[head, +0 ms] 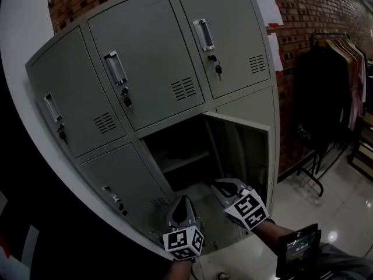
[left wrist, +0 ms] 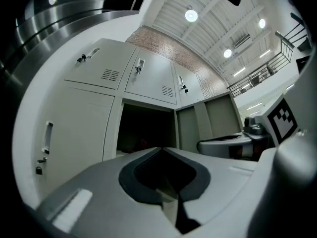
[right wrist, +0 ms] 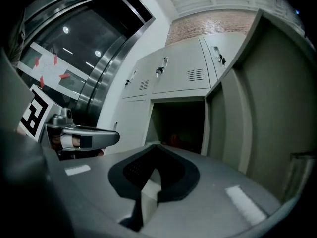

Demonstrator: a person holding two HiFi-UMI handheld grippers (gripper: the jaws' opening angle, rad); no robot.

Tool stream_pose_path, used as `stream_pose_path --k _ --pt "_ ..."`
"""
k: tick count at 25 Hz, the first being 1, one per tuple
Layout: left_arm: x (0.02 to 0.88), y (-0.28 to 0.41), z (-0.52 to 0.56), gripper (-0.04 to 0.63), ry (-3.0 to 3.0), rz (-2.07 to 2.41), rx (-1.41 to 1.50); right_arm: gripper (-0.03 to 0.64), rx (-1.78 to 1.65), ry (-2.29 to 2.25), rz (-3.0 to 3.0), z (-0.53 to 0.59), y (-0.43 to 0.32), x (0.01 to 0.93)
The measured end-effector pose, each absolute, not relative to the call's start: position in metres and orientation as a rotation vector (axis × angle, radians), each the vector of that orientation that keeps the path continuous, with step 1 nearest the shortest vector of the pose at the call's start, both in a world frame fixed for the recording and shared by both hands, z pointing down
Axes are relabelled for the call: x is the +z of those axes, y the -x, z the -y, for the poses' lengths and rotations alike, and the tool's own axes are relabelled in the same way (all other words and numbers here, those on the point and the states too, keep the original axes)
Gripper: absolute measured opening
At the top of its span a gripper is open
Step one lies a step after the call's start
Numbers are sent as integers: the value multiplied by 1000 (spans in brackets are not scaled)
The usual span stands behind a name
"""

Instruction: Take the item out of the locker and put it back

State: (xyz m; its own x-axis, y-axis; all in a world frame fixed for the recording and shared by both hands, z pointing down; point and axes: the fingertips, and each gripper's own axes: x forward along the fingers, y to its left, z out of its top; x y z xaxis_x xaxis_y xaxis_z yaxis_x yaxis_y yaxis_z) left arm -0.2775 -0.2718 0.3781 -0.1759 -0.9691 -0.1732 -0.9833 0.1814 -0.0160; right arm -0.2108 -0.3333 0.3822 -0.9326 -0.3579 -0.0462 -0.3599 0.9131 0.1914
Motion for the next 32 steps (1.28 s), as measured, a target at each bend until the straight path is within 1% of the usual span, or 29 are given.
stream_pose_path --k 8,14,21,26,32 --pt "388 197 210 -2 1860 -2360 76 -6 175 457 -3090 265 132 398" --pt "390 160 184 -3 1868 -2359 34 -8 113 430 -3109 231 92 404" --pt "396 150 167 -2 1943 -2320 19 -9 75 456 -3136 205 77 410" --pt "406 151 155 -2 1991 -2291 -30 -9 -11 489 -3153 183 74 422" --pt "418 155 123 -2 1989 -2282 45 -9 -136 538 -3153 157 61 448"
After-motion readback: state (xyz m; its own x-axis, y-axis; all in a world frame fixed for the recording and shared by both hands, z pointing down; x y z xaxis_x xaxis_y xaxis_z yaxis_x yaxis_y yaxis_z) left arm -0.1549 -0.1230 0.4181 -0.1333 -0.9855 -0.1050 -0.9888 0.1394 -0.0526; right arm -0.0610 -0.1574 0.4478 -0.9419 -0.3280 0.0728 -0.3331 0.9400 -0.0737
